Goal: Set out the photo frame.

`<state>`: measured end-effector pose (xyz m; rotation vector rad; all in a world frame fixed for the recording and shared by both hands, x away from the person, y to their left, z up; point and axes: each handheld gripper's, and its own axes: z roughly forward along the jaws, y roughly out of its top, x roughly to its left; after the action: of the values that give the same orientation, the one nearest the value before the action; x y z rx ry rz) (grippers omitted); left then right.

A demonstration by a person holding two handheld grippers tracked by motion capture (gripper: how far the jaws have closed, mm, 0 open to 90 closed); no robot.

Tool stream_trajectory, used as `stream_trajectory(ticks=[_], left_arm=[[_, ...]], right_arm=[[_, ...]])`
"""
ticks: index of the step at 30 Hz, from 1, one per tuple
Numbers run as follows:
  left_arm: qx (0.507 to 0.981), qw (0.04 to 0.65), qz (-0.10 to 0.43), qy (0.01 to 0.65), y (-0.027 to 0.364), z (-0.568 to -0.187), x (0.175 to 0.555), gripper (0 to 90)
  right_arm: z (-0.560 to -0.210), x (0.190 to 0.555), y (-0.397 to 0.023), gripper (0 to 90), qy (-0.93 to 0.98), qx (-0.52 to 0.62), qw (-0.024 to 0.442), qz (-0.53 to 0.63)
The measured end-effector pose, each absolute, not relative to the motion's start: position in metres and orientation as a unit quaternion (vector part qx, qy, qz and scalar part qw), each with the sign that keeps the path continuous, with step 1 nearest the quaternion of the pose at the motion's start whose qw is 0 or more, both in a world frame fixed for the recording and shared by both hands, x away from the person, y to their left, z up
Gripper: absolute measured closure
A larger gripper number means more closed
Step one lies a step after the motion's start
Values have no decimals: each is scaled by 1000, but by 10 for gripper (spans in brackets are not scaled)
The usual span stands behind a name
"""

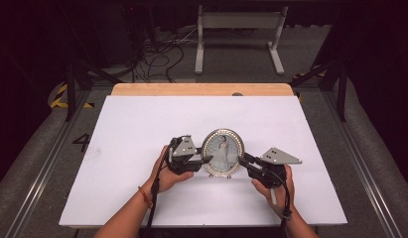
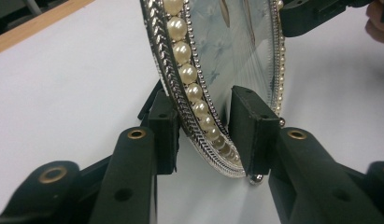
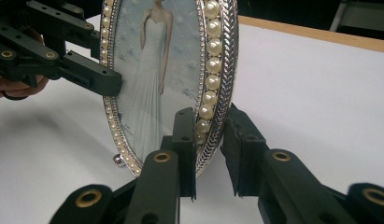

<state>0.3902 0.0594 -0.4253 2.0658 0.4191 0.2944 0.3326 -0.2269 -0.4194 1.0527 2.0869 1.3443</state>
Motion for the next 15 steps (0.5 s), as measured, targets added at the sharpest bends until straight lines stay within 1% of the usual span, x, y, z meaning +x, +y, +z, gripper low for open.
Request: stream_trajectory(ticks=[6, 15], left_arm=[[852, 481, 122, 167, 63, -424, 387, 666], [853, 473, 138, 170, 63, -424, 383, 655]], right_arm=[[-420, 335, -226, 756, 753, 382, 217, 490], [-421, 337, -223, 745, 755, 380, 211, 491]])
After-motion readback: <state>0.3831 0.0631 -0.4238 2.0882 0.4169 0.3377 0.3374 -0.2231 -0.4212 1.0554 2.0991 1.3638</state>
